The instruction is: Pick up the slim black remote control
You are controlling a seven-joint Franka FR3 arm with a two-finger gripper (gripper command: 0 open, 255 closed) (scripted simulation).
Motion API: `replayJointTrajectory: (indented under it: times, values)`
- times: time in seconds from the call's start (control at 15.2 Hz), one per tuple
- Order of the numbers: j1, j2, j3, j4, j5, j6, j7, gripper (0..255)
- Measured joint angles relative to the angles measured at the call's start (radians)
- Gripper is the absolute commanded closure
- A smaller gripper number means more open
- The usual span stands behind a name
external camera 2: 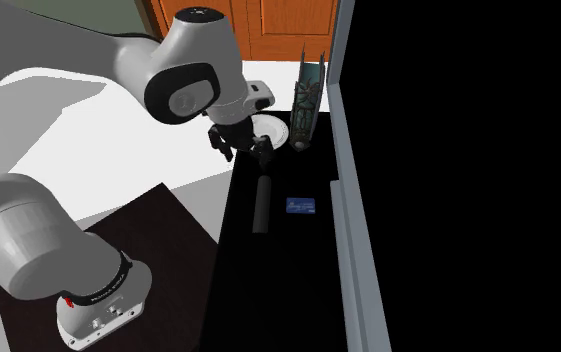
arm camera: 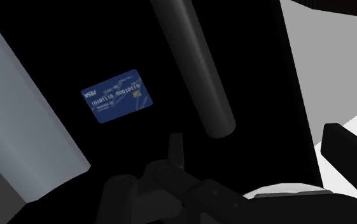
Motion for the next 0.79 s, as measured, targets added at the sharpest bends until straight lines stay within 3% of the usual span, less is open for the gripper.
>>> replayJointTrajectory:
  times: [0.46,0.79]
  values:
    - [0.042,0.266,-0.078,-0.013,-0.01,0.247,-0.206,0]
    - [0.056,0.39,-0.099,-0.013,0.016,0.362,-0.282,0]
